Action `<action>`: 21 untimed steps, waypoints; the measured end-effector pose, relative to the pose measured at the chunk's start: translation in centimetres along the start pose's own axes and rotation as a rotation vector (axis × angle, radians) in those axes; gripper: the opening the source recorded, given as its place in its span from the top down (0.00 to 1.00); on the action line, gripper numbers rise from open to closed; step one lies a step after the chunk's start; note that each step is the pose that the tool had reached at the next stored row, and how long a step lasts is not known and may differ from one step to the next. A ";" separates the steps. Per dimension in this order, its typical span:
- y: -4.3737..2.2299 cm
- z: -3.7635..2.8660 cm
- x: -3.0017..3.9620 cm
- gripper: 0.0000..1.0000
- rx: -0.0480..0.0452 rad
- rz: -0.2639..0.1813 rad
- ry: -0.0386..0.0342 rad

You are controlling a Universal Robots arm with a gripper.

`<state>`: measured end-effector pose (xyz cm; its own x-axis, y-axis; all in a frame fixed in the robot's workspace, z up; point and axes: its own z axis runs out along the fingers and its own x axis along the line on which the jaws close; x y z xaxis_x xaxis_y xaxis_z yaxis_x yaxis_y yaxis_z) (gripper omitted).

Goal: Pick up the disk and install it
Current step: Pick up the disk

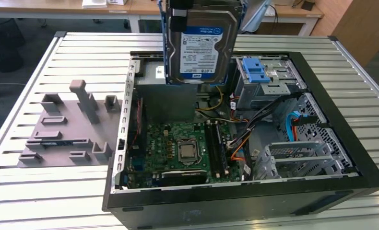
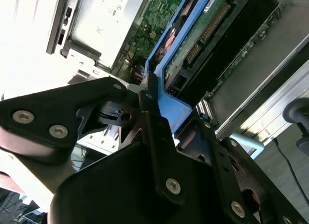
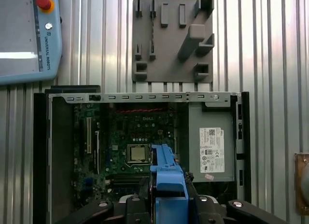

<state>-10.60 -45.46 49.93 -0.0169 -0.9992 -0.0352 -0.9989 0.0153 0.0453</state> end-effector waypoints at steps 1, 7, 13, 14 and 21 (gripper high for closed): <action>-0.48 -0.01 0.02 0.63 0.0000 0.000 -0.0061; -2.05 -0.08 0.11 0.63 -0.0002 -0.001 -0.0266; -2.89 -0.13 1.04 0.63 -0.0004 -0.001 -0.0267; -2.96 -0.14 1.24 0.63 -0.0004 -0.001 -0.0268; -3.05 -0.14 1.42 0.63 -0.0004 -0.001 -0.0268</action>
<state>-7.58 -46.93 49.88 -0.0168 -0.9979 -0.0620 -0.9989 0.0140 0.0456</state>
